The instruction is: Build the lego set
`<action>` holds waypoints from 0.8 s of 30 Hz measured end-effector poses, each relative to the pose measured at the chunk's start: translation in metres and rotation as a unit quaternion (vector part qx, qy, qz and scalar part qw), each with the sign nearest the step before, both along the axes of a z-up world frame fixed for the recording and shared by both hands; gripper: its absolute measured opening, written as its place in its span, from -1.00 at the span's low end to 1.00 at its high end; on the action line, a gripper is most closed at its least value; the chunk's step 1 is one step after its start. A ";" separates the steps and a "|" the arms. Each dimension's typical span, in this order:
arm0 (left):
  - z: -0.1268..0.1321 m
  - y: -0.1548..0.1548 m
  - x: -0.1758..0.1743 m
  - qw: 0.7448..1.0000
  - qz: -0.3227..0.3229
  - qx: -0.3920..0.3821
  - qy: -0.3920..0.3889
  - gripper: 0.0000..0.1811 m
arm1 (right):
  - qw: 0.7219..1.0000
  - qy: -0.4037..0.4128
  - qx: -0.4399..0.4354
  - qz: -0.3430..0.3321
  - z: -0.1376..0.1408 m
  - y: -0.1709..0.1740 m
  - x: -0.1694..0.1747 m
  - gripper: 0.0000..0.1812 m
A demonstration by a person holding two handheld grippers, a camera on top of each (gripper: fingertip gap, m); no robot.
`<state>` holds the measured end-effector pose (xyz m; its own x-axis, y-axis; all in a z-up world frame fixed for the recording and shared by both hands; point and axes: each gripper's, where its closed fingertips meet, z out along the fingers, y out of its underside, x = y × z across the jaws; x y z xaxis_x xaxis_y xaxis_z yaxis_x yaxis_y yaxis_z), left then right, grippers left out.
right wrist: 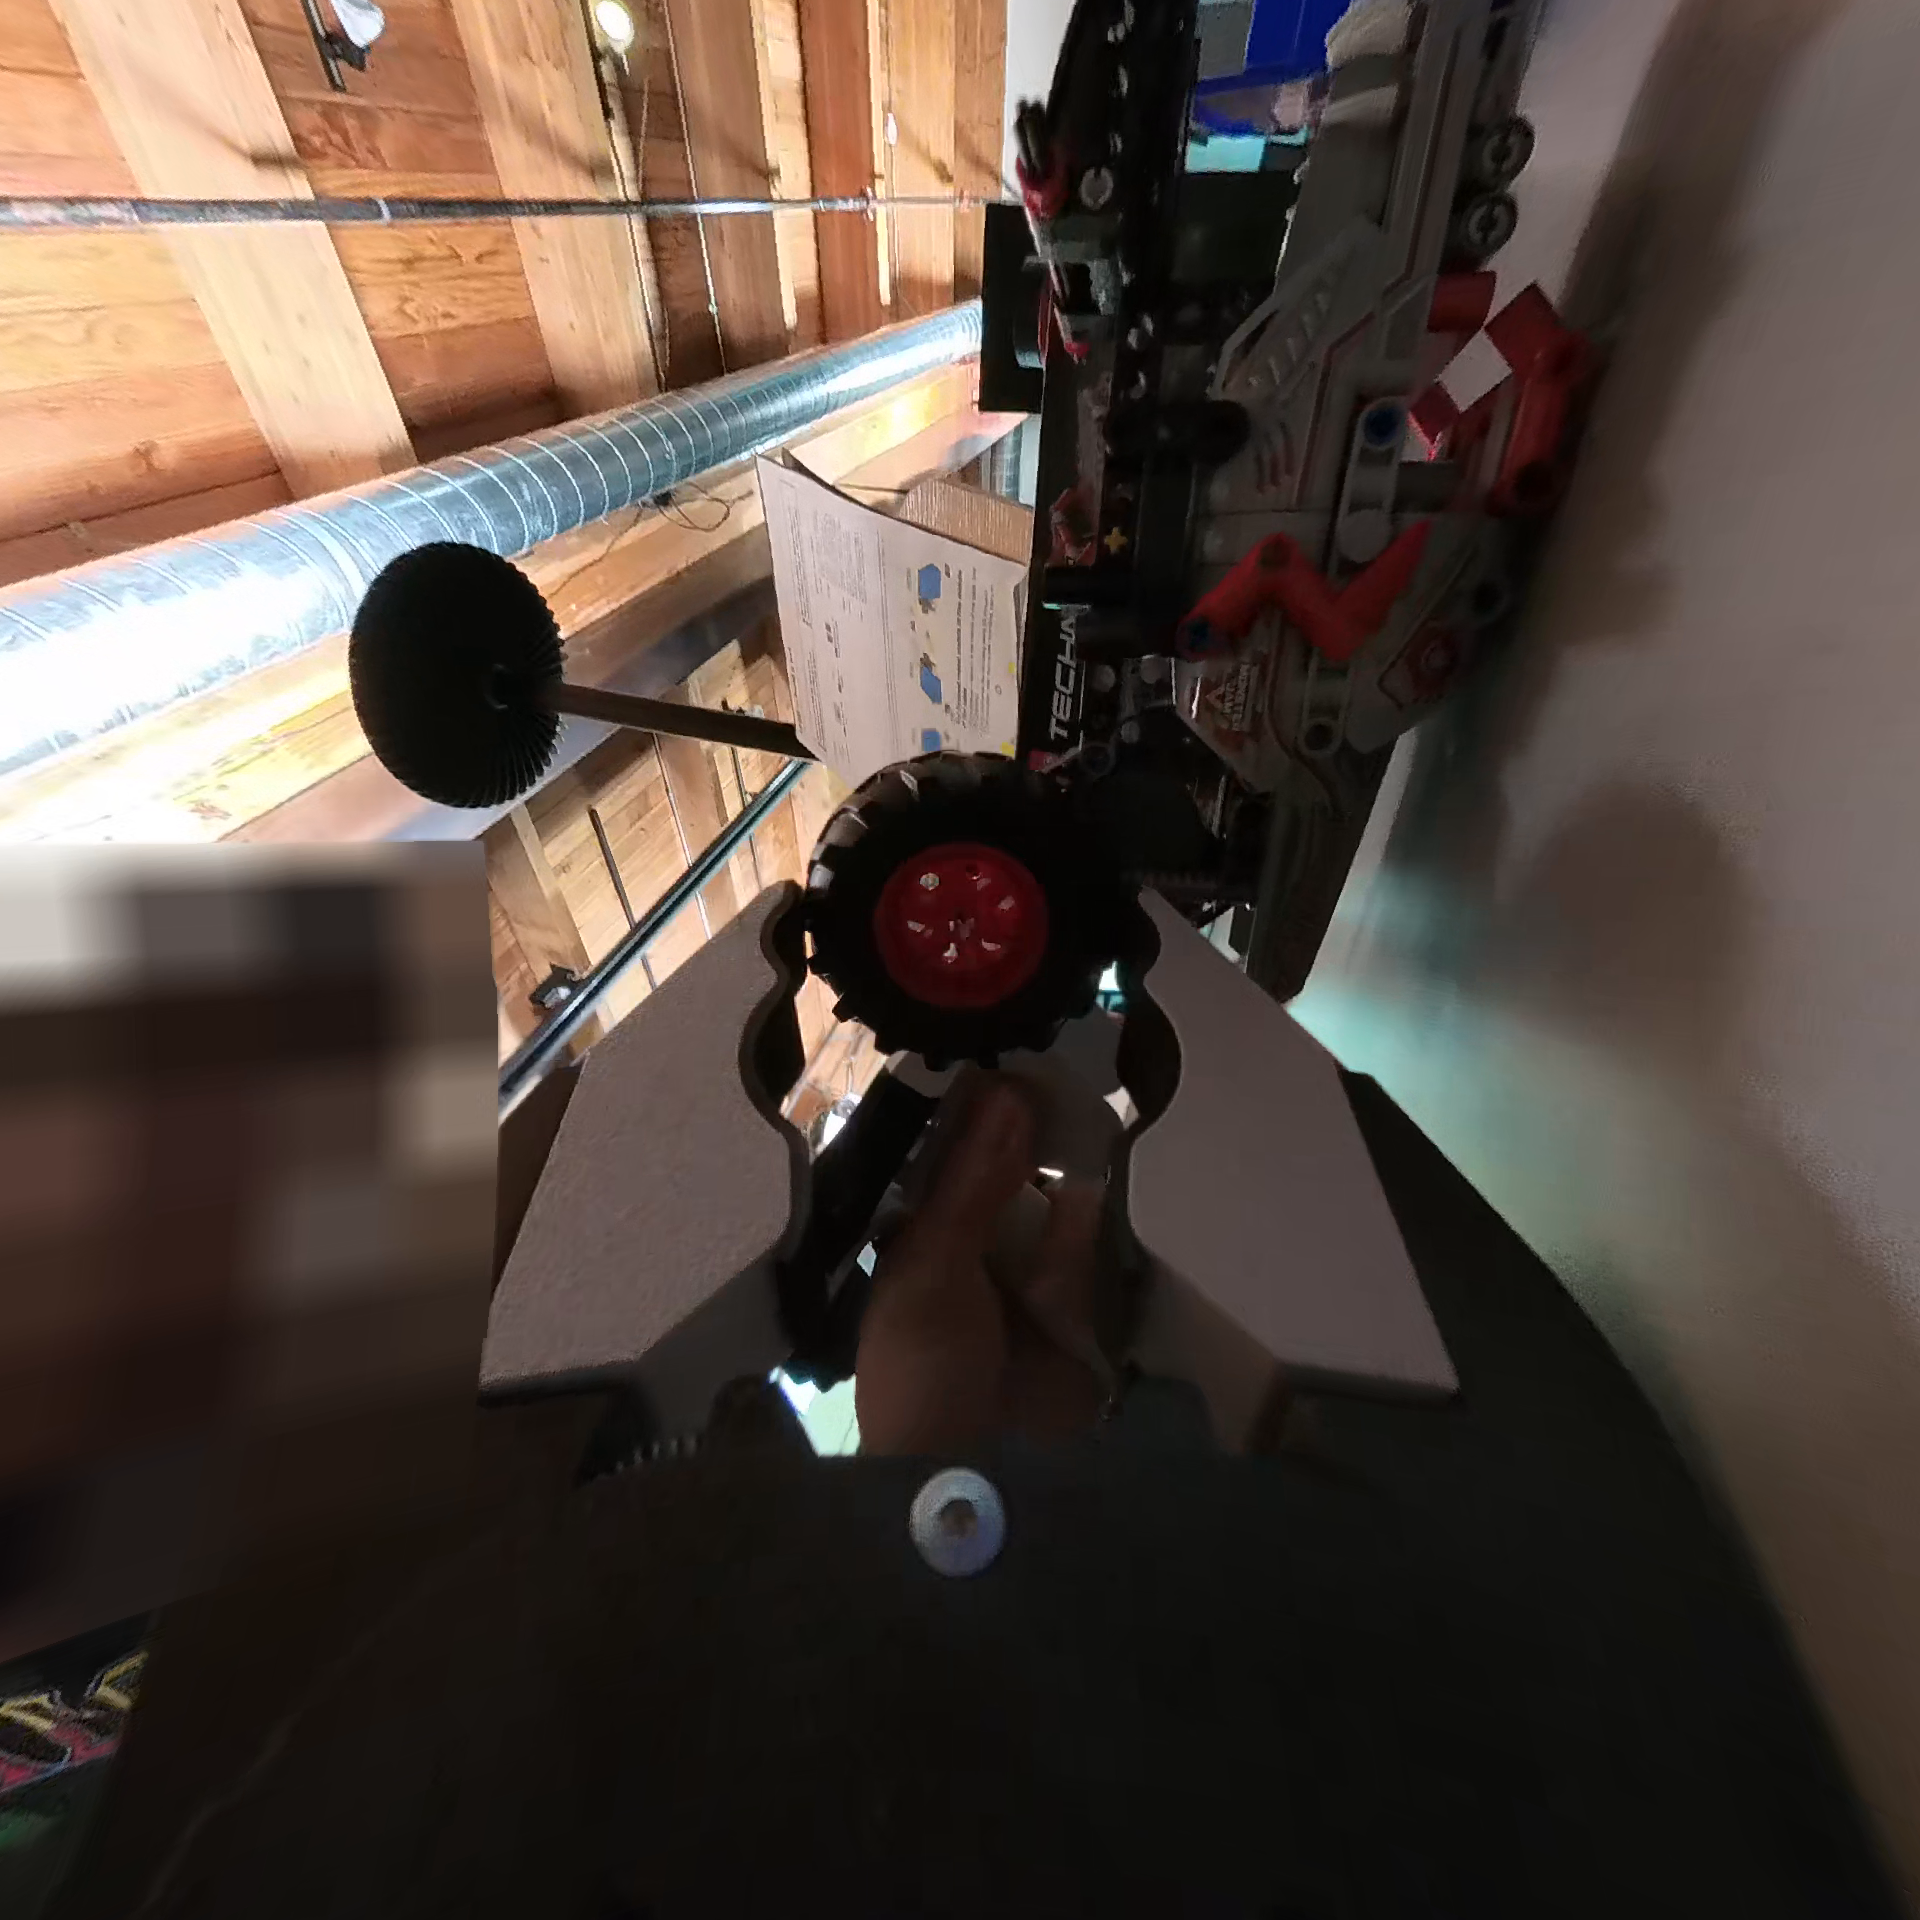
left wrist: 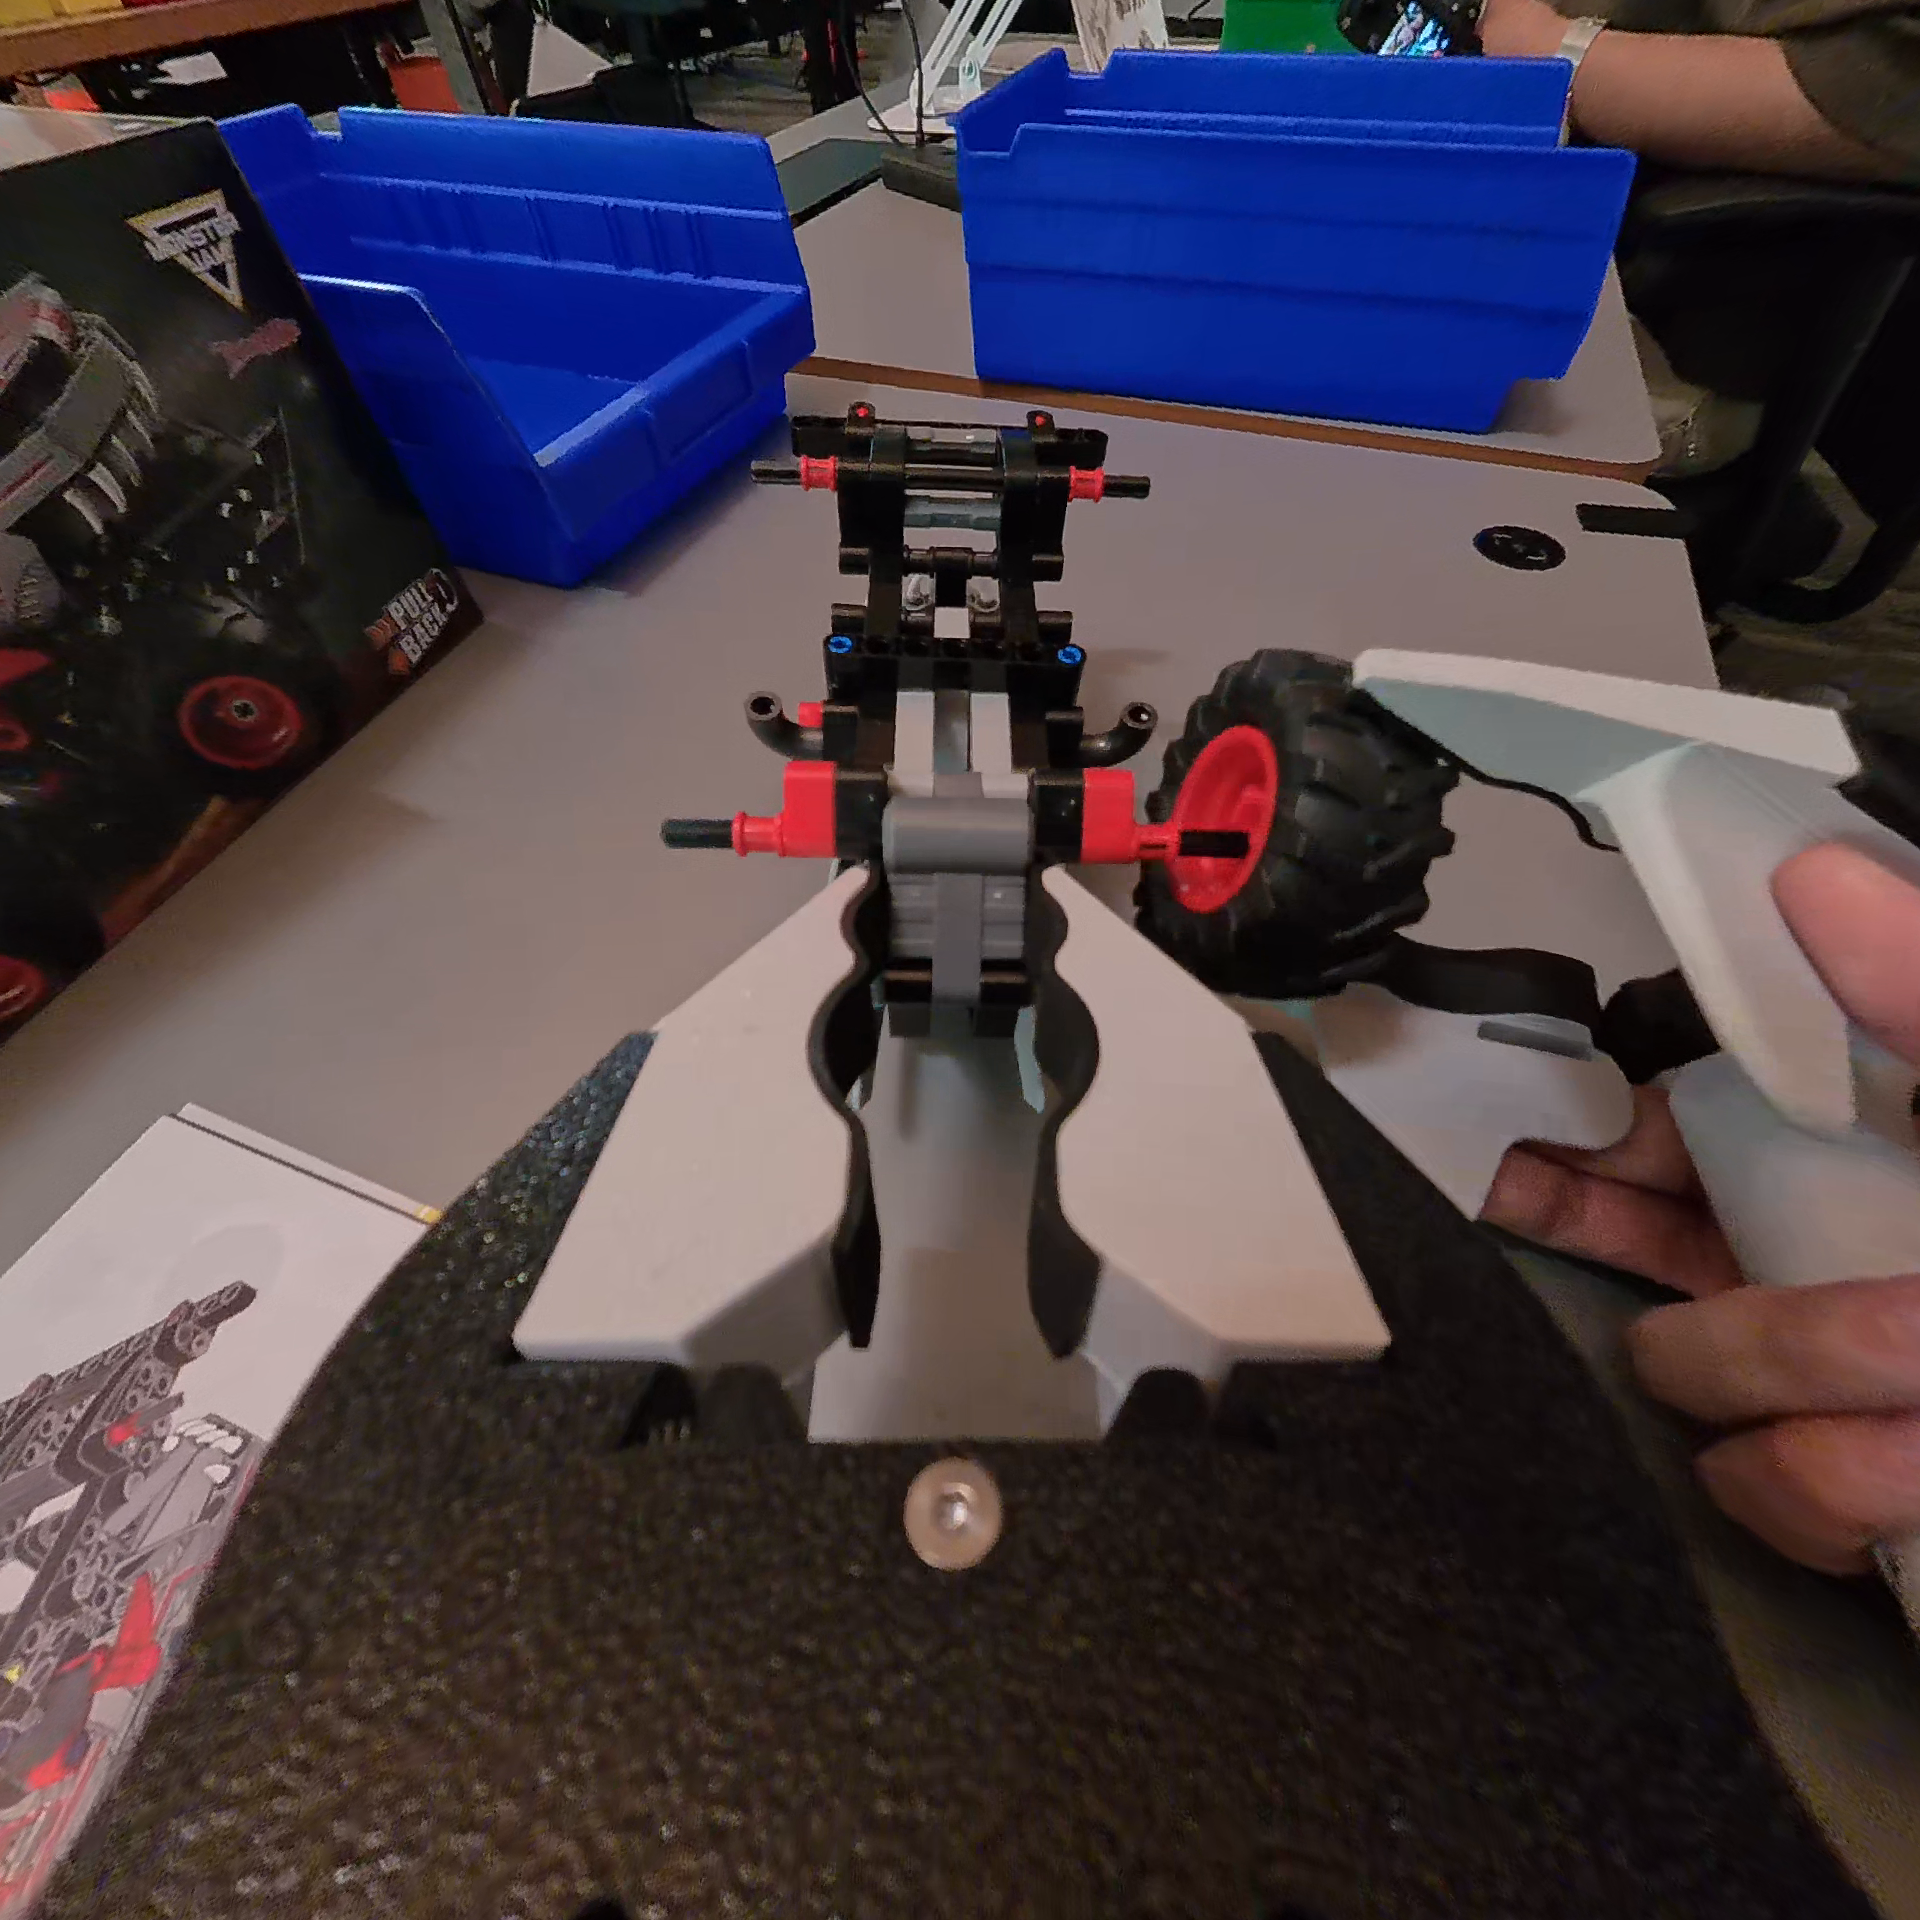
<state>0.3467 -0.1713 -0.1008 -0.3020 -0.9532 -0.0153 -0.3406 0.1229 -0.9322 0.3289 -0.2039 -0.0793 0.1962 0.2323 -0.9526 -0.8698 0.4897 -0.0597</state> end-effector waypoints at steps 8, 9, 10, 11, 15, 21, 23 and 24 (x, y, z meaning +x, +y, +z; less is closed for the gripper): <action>-0.001 -0.001 0.000 0.999 -0.002 0.044 -0.020 -0.74 | 1.000 0.000 -0.012 0.019 -0.003 0.003 -0.001 -0.35; -0.001 0.000 0.000 0.999 -0.002 0.045 -0.023 -0.74 | 1.000 0.000 -0.015 0.021 -0.003 0.003 -0.001 -0.35; -0.002 0.000 0.000 0.999 -0.002 0.048 -0.026 -0.74 | 1.000 -0.002 -0.019 0.024 -0.003 0.003 -0.001 -0.35; -0.002 0.001 0.000 0.998 0.000 0.052 -0.028 -0.74 | 0.999 -0.006 -0.027 0.026 -0.004 0.004 -0.002 -0.35; -0.003 0.002 0.001 0.997 0.010 0.069 -0.036 -0.74 | 0.996 -0.039 -0.077 0.022 -0.006 0.004 0.000 -0.35; -0.005 0.003 0.001 0.997 0.016 0.067 -0.031 -0.74 | 0.995 -0.031 -0.089 0.016 -0.009 0.004 0.000 -0.35; -0.005 0.003 0.002 0.997 0.016 0.065 -0.029 -0.74 | 0.999 0.015 -0.048 0.018 -0.009 0.005 0.000 -0.34; -0.006 0.004 0.002 0.997 0.016 0.069 -0.030 -0.74 | 0.999 0.022 -0.043 0.015 -0.010 0.006 -0.001 -0.35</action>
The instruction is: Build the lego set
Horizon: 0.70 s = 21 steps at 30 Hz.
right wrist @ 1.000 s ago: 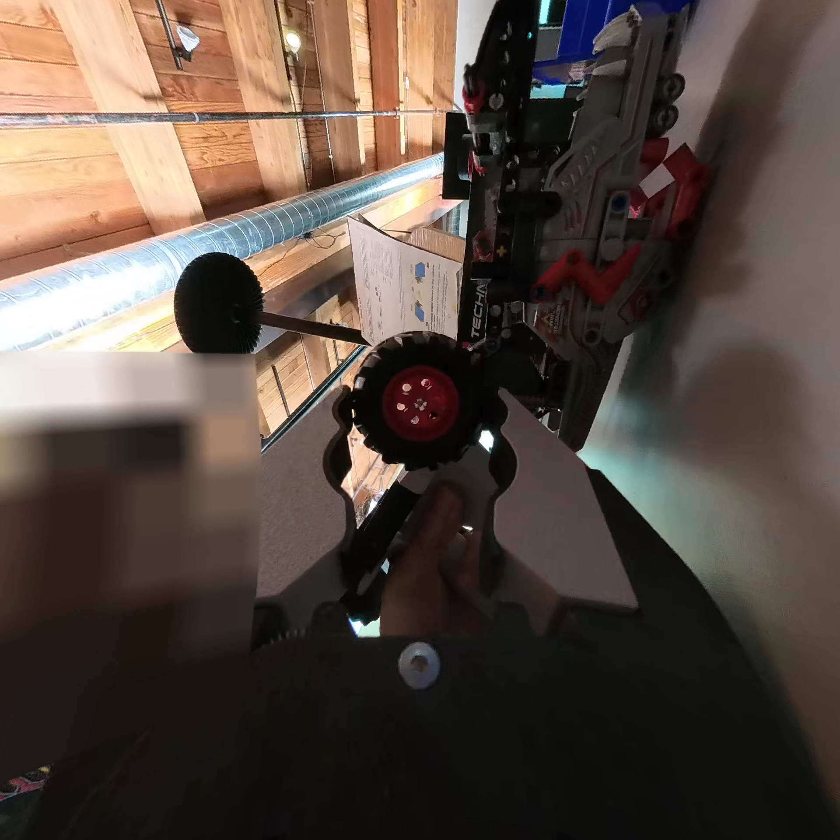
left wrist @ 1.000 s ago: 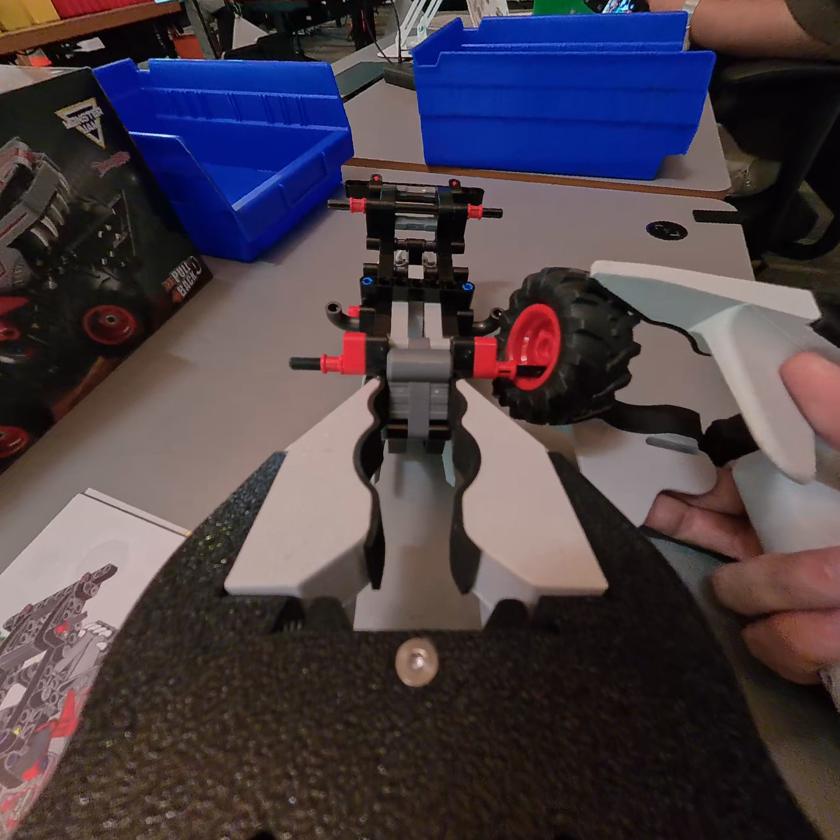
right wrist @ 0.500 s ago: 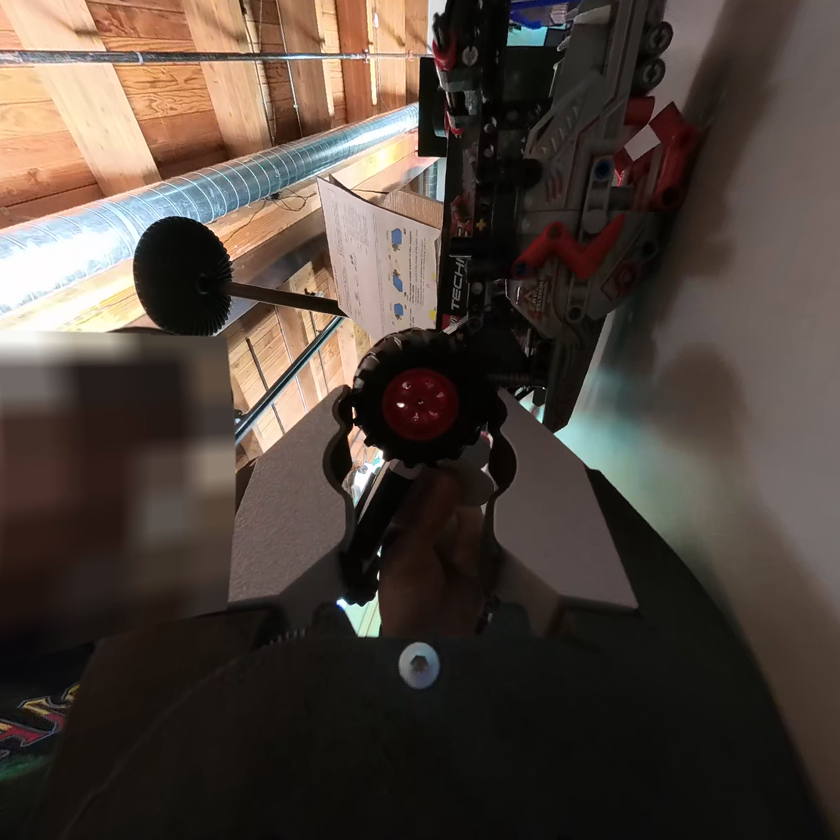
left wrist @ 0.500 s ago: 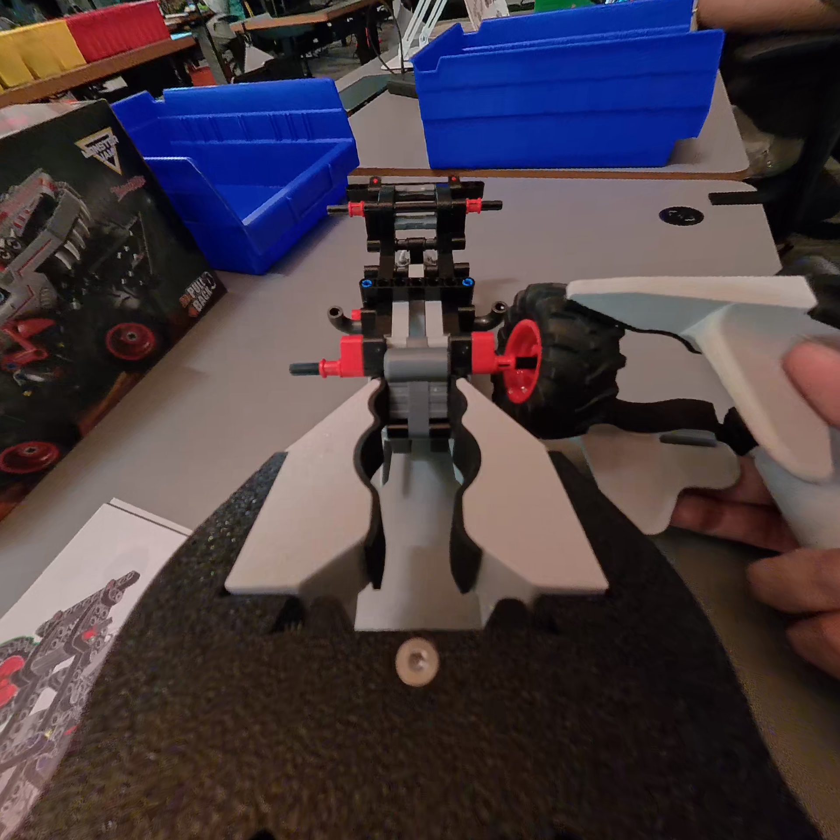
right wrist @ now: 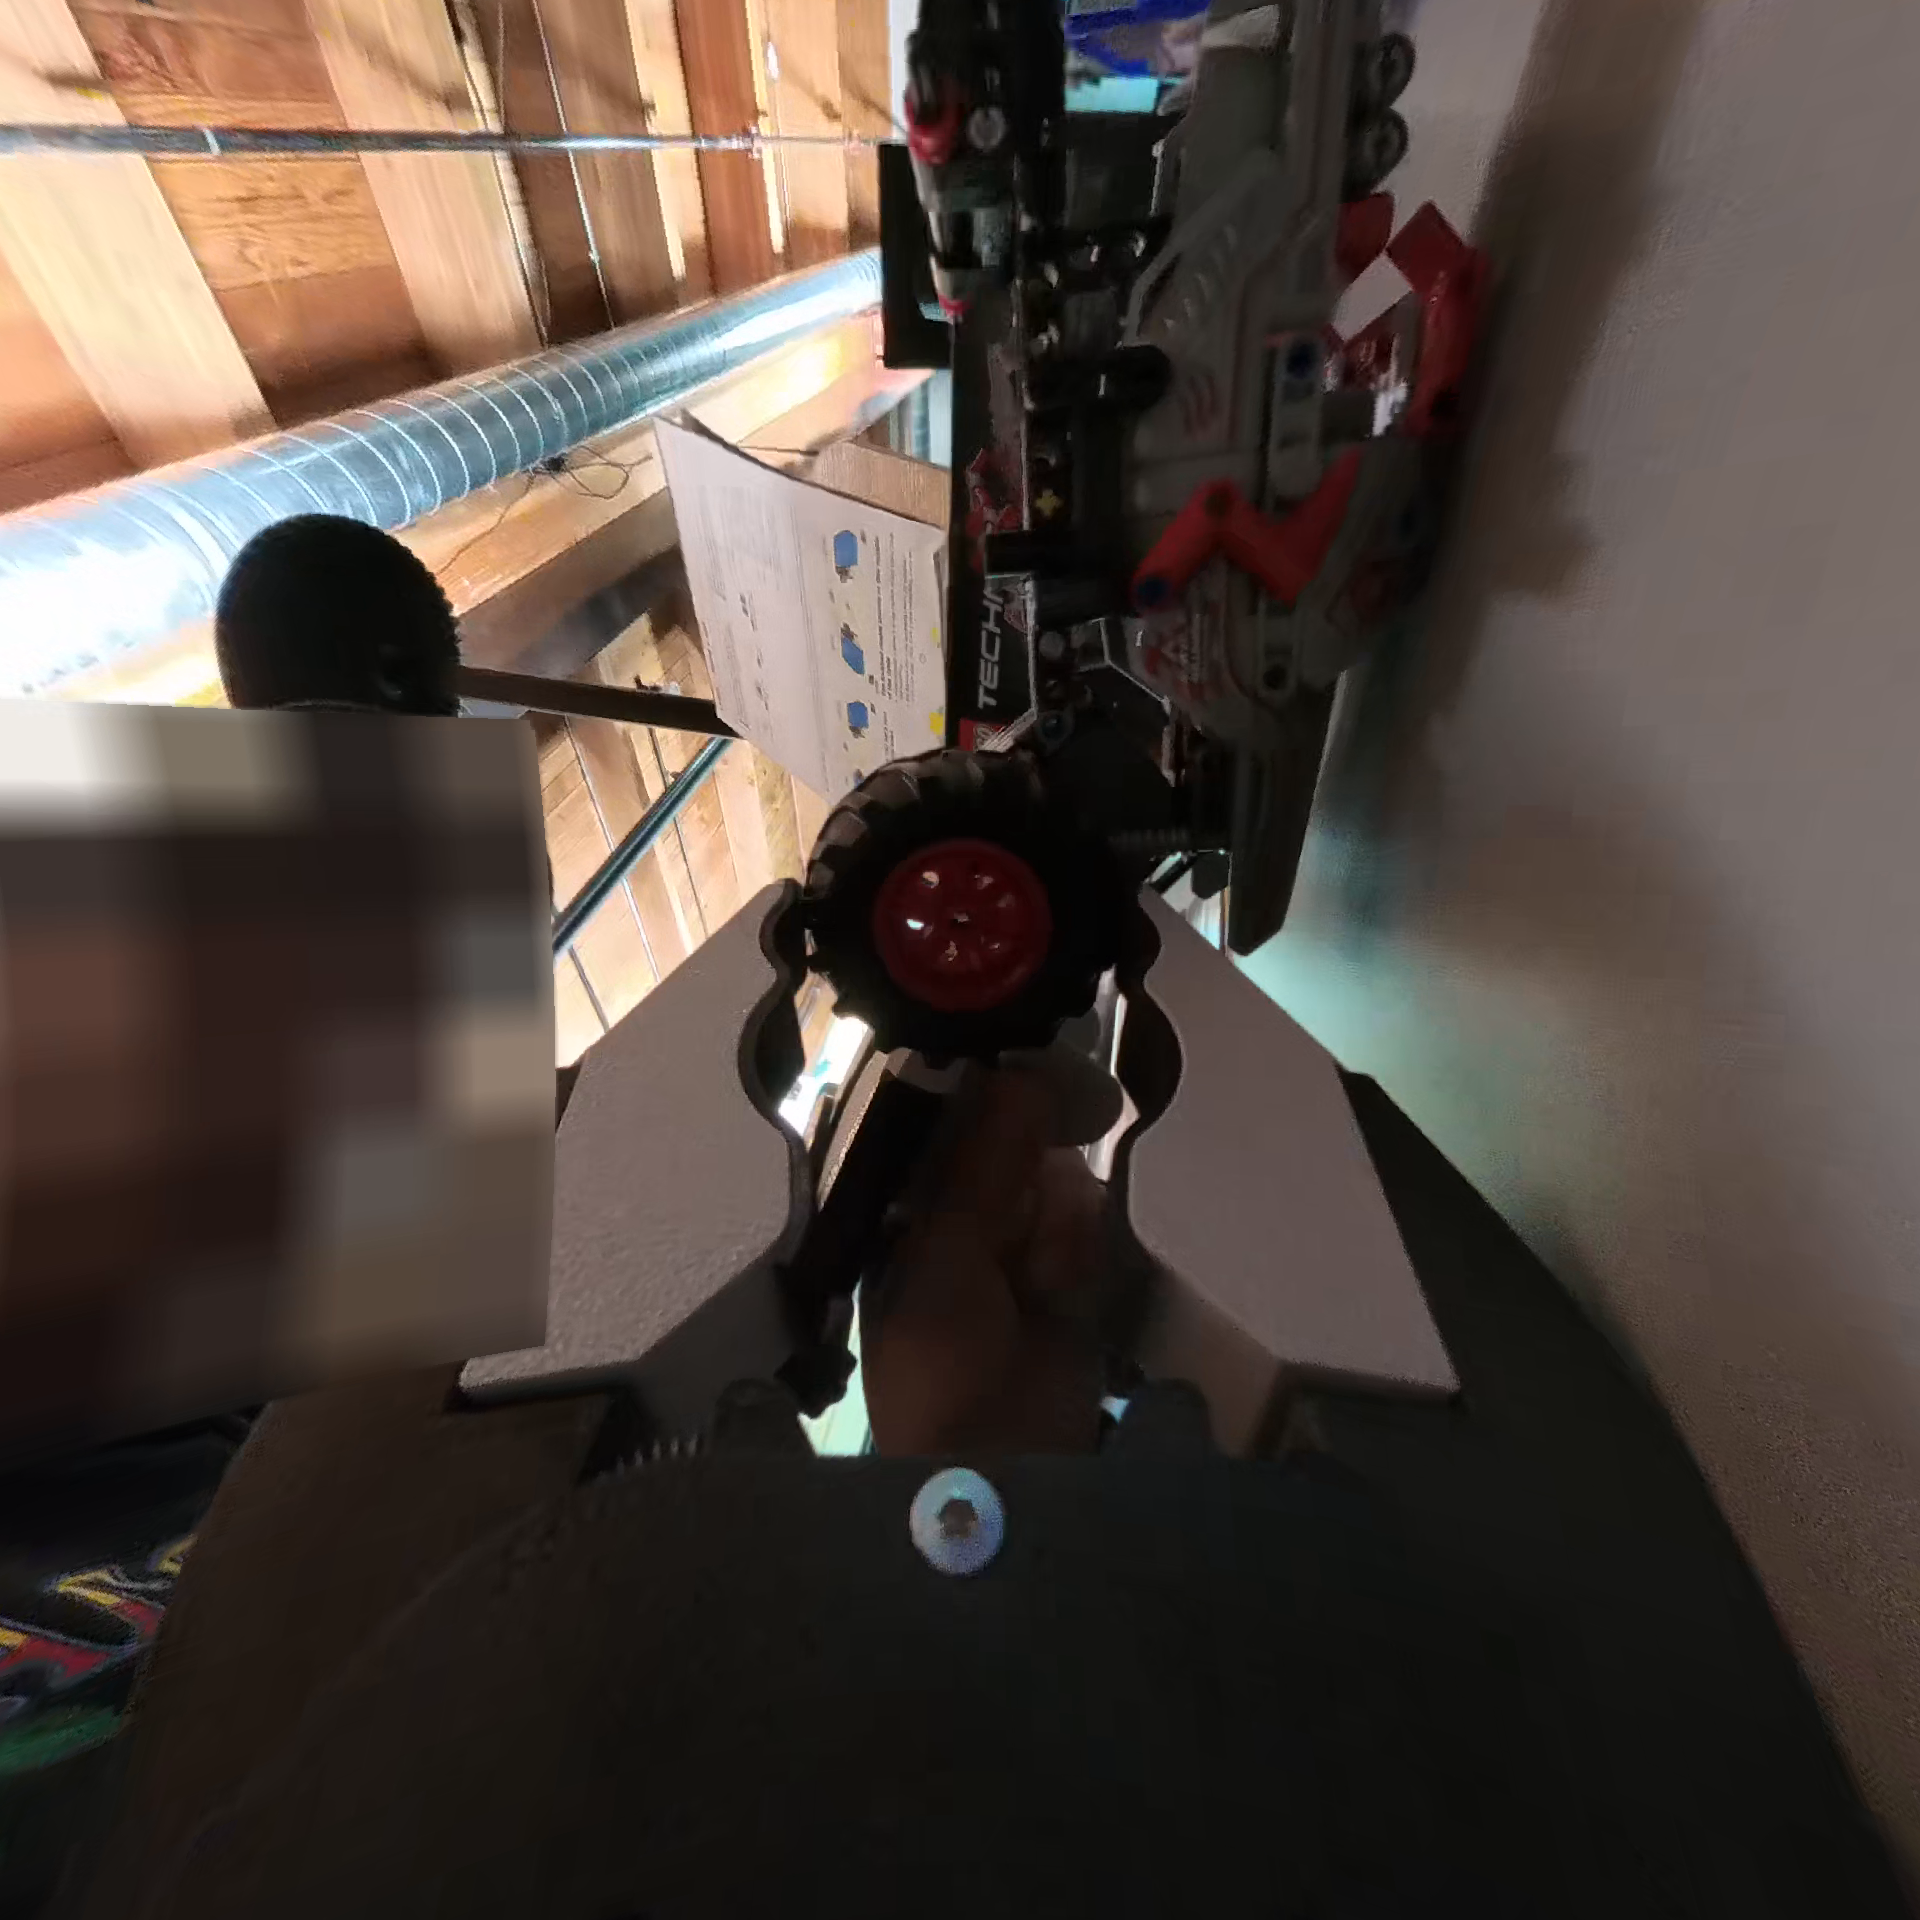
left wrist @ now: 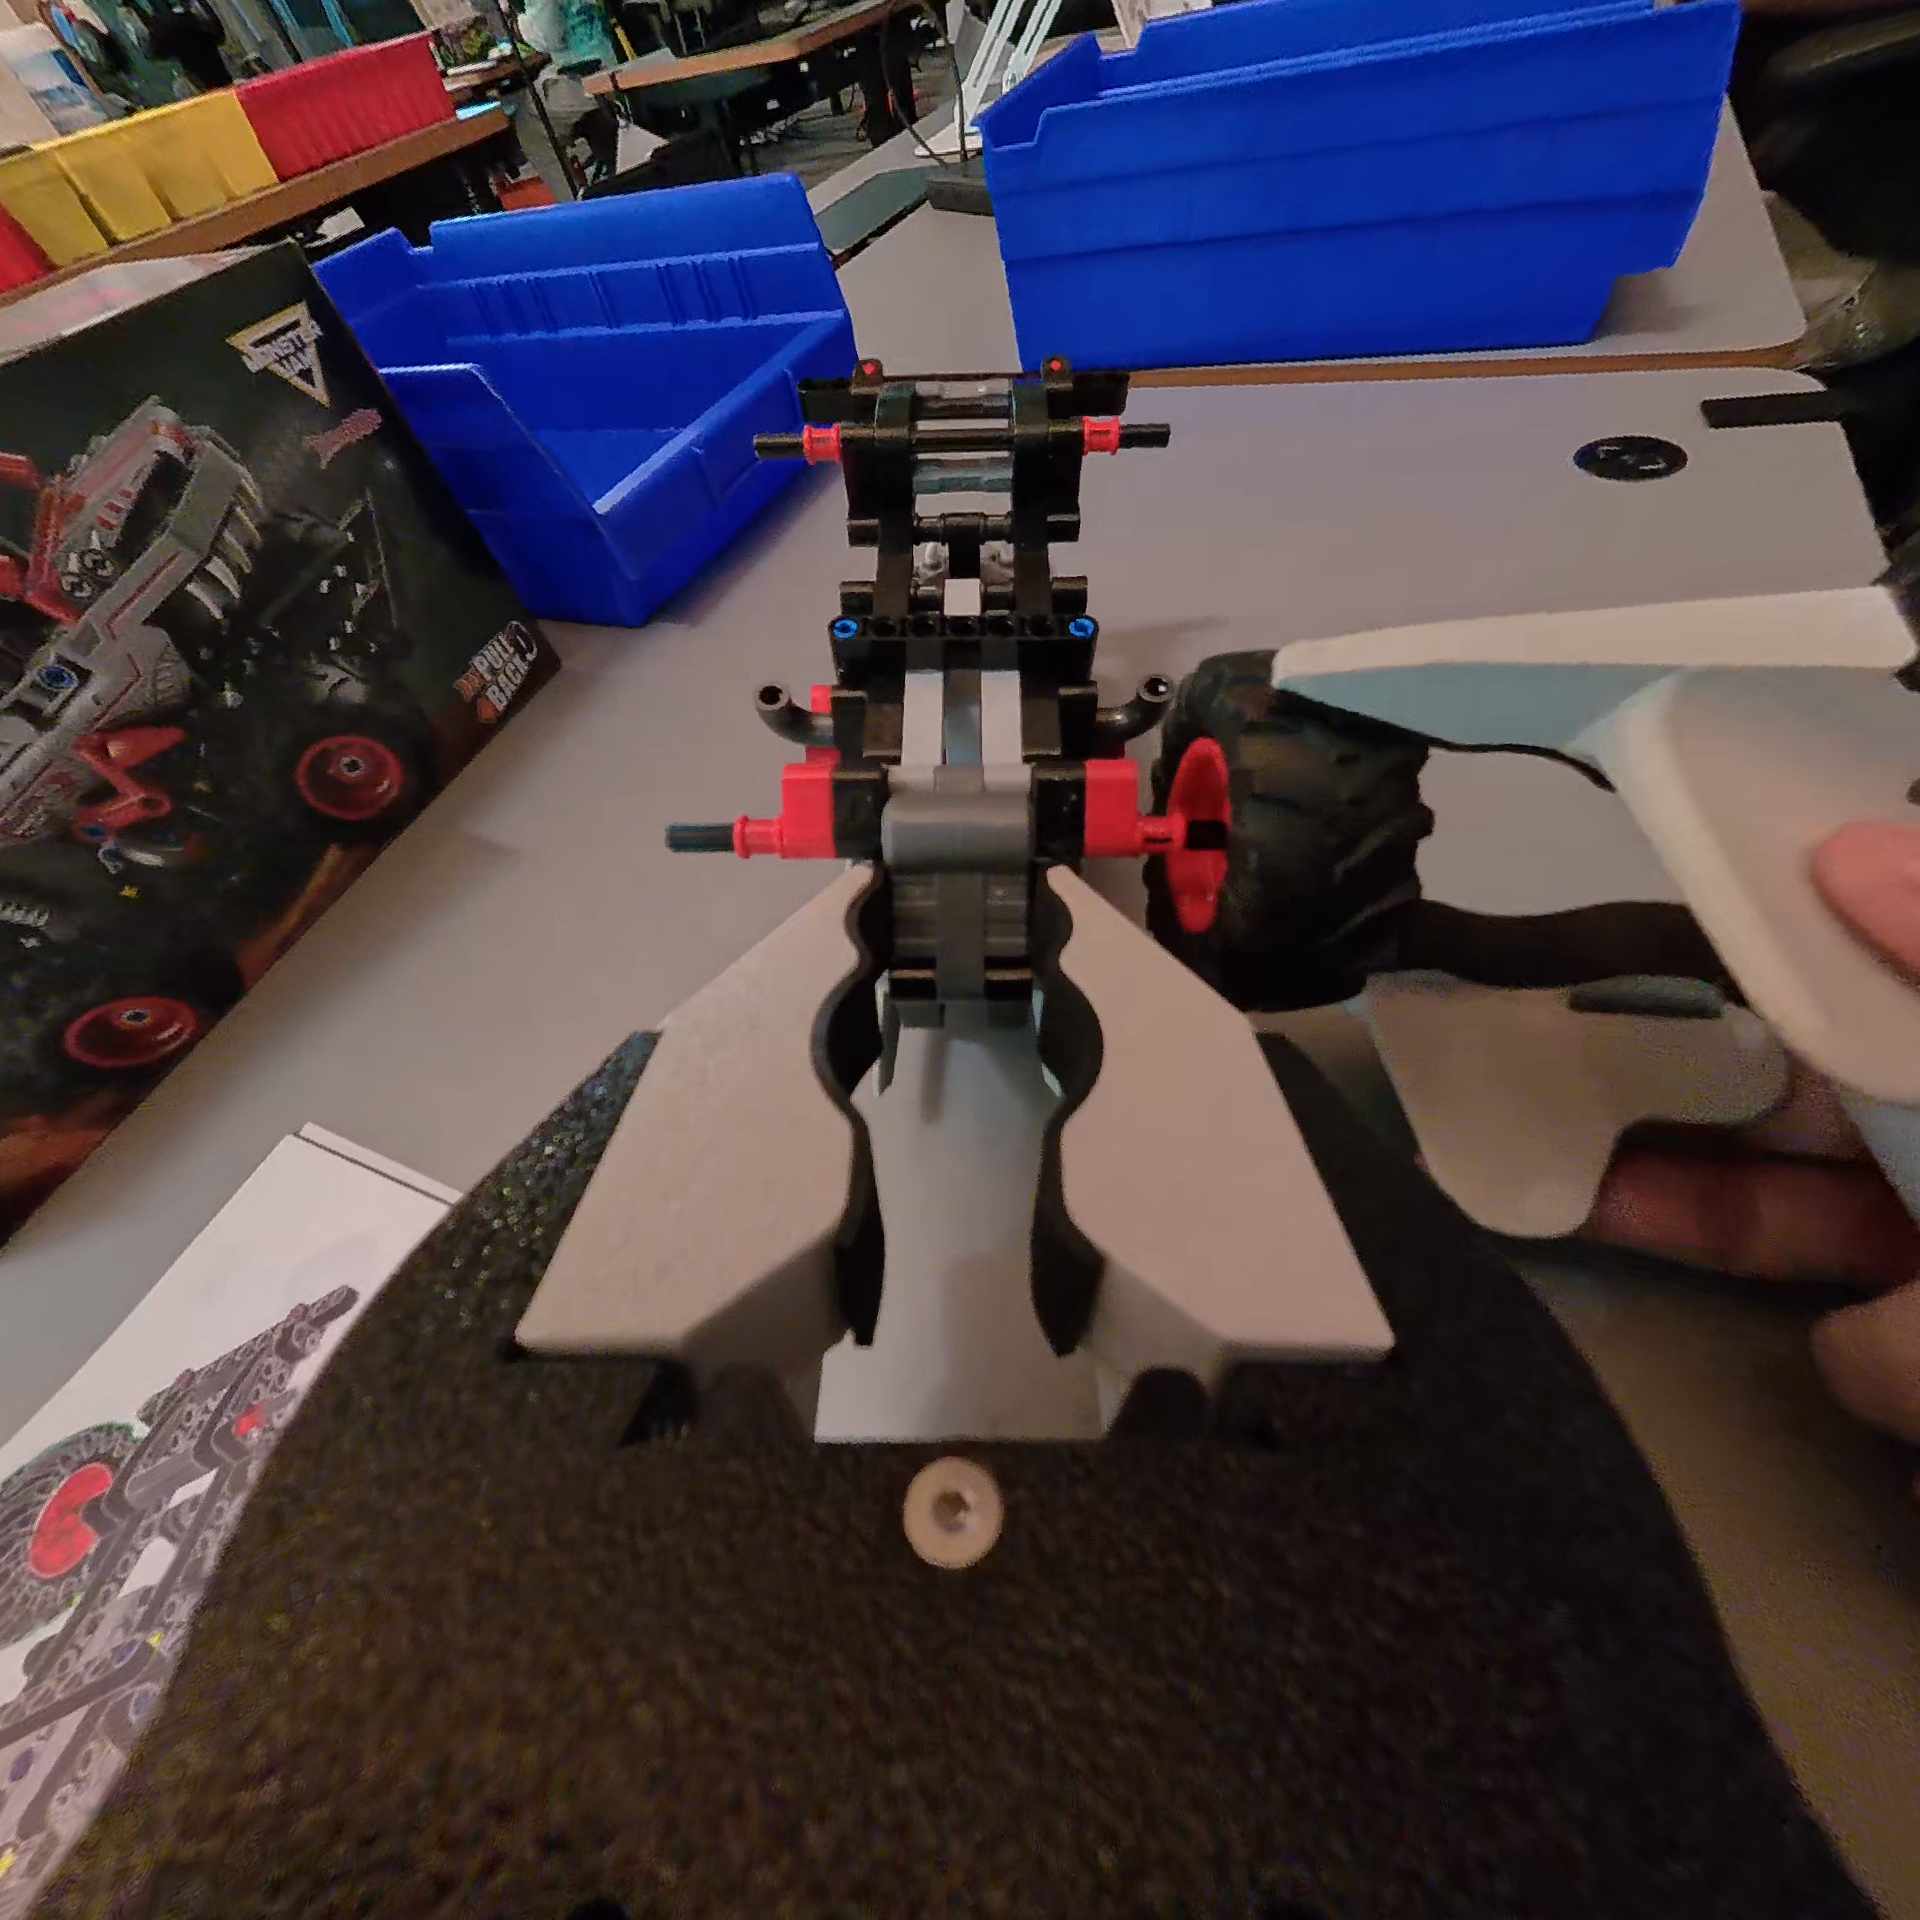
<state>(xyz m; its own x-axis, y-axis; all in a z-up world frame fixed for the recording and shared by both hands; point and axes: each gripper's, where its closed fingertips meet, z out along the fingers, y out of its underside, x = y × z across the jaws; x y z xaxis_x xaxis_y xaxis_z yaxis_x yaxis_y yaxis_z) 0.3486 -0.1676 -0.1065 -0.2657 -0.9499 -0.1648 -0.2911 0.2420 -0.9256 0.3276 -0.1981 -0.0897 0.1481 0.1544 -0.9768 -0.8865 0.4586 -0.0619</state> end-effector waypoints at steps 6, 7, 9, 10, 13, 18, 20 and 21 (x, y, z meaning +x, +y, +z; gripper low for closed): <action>0.000 0.001 0.000 1.000 0.004 0.011 -0.004 -0.74 | 0.998 -0.041 -0.041 0.003 -0.001 0.002 -0.002 -0.35; 0.000 0.001 0.000 1.000 0.002 0.012 -0.004 -0.74 | 0.997 -0.057 -0.052 0.009 0.000 0.002 -0.002 -0.35; 0.000 0.001 0.000 1.000 0.002 0.011 -0.005 -0.74 | 0.995 -0.075 -0.066 0.024 0.001 0.002 -0.003 -0.35; 0.000 0.001 0.000 1.000 0.002 0.010 -0.005 -0.74 | 0.993 -0.085 -0.076 0.030 0.001 0.002 -0.003 -0.35; 0.000 0.002 0.000 1.000 0.004 0.011 -0.006 -0.74 | 0.986 -0.118 -0.110 0.046 0.000 0.004 -0.003 -0.35; 0.000 0.002 0.000 1.000 0.004 0.011 -0.007 -0.74 | 0.964 -0.190 -0.181 0.051 -0.001 0.003 -0.003 -0.35; 0.000 0.002 0.000 1.000 0.006 0.012 -0.007 -0.74 | 0.959 -0.199 -0.193 0.047 -0.002 0.003 -0.002 -0.35; 0.000 0.003 0.001 1.000 0.007 0.012 -0.007 -0.74 | 0.961 -0.197 -0.190 0.044 0.000 0.003 -0.001 -0.35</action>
<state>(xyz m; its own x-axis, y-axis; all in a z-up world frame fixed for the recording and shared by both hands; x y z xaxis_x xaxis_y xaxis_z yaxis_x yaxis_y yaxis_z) 0.3492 -0.1649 -0.1068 -0.2505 -0.9489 -0.1920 -0.2806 0.2610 -0.9237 0.3266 -0.1949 -0.0902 0.5200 -0.1736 -0.8364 -0.7945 0.2611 -0.5482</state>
